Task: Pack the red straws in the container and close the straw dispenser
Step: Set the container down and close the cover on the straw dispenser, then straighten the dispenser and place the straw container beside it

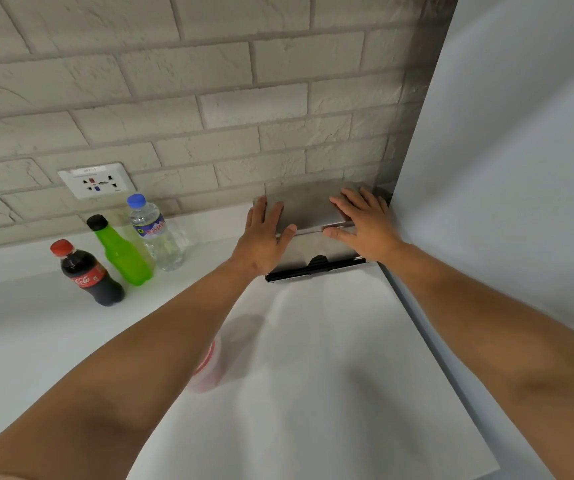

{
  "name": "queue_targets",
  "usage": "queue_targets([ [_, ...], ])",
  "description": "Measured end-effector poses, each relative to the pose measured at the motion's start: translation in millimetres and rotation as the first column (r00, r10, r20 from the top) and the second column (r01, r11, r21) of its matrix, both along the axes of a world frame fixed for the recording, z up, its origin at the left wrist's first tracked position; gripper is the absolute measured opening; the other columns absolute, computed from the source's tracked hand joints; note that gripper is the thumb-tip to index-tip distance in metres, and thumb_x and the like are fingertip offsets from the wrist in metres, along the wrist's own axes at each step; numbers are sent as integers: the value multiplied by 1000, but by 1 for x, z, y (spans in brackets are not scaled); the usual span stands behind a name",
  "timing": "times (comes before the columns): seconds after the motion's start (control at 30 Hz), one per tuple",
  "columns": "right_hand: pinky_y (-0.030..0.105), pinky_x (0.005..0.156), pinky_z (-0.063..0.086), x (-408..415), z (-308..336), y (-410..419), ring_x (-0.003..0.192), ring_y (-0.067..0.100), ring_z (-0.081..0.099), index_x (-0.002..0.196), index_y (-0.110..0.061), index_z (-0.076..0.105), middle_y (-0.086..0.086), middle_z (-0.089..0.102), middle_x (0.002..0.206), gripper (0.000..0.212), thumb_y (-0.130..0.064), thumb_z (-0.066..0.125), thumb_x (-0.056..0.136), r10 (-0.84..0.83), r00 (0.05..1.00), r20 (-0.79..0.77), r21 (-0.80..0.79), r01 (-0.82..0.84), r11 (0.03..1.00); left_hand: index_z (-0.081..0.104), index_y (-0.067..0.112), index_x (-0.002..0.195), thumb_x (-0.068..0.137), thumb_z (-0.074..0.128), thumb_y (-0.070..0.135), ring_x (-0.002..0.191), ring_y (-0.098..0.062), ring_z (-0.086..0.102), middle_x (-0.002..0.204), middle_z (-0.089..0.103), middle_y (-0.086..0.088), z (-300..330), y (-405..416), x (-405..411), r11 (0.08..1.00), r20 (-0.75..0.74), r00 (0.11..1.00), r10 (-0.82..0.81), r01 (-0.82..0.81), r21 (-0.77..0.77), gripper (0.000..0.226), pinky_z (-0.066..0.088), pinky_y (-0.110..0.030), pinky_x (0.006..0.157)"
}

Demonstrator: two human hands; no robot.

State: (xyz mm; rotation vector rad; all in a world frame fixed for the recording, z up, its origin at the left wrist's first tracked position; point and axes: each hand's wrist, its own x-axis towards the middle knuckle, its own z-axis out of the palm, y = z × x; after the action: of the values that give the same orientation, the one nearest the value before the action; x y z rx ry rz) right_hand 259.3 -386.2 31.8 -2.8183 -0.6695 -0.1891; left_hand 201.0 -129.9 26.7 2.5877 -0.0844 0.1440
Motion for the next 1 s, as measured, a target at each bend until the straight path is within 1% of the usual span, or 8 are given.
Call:
queue_targets([
  [0.13, 67, 125, 7, -4, 9, 5, 161, 39, 6, 161, -34, 30, 2, 20, 174, 77, -74, 45, 96, -32, 998, -54, -19, 31, 999, 18, 21, 161, 107, 38, 48, 159, -30, 6, 173, -3, -11, 15, 8, -5, 995, -89, 994, -69, 74, 60, 64, 29, -49, 123],
  [0.27, 65, 126, 11, -36, 19, 15, 160, 40, 14, 159, -27, 40, 6, 26, 173, 68, -55, 59, 100, -57, 998, -38, 134, 62, 989, 19, 22, 164, 109, 40, 39, 158, -20, 15, 174, 2, -12, 26, 29, -26, 994, -119, 987, -104, 101, -33, 61, 19, -27, 119],
  [0.37, 56, 126, 19, -76, 21, 25, 157, 38, 25, 155, -21, 50, 9, 36, 169, 61, -39, 68, 99, -20, 999, -40, 311, 31, 950, 31, 20, 161, 109, 44, 37, 158, -22, 18, 172, 20, -9, 31, 49, -52, 990, -72, 990, -124, 118, -81, 56, 18, -30, 123],
  [0.47, 39, 126, 25, -121, 14, 40, 154, 25, 35, 151, -15, 54, 8, 44, 165, 56, -29, 70, 99, 53, 996, -72, 467, -13, 884, 54, 23, 147, 108, 50, 32, 142, -21, 47, 153, 51, -1, 33, 67, -80, 976, -76, 987, -140, 125, -178, 41, 38, -30, 114],
  [0.57, 33, 125, 29, -165, 2, 59, 152, 10, 38, 151, -20, 55, 0, 46, 163, 54, -29, 69, 100, 105, 983, -154, 564, 1, 826, 64, 31, 136, 106, 54, 34, 126, -12, 59, 135, 62, 9, 32, 84, -111, 962, -113, 982, -153, 121, -246, 31, 44, -26, 102],
  [0.67, 33, 125, 31, -200, -10, 82, 152, 4, 36, 151, -24, 54, -6, 45, 163, 54, -32, 68, 100, 146, 959, -242, 597, 29, 801, 63, 35, 135, 104, 55, 40, 126, -6, 57, 137, 63, 13, 31, 103, -137, 964, -130, 978, -163, 130, -232, 32, 45, -29, 107],
  [0.83, 30, 124, 34, -244, -24, 114, 149, -3, 38, 152, -29, 52, -15, 43, 163, 56, -37, 68, 98, 188, 921, -342, 616, 69, 785, 63, 38, 135, 102, 59, 41, 129, -4, 53, 138, 60, 16, 24, 129, -170, 968, -128, 985, -118, 85, -237, 33, 39, -23, 105],
  [1.0, 31, 123, 35, -271, -31, 143, 148, 1, 41, 155, -36, 44, -20, 37, 165, 64, -43, 68, 96, 200, 886, -419, 598, 104, 795, 57, 41, 140, 100, 61, 42, 130, -6, 54, 140, 59, 19, 10, 157, -196, 959, -144, 981, -128, 85, -271, 40, 41, -25, 104],
])
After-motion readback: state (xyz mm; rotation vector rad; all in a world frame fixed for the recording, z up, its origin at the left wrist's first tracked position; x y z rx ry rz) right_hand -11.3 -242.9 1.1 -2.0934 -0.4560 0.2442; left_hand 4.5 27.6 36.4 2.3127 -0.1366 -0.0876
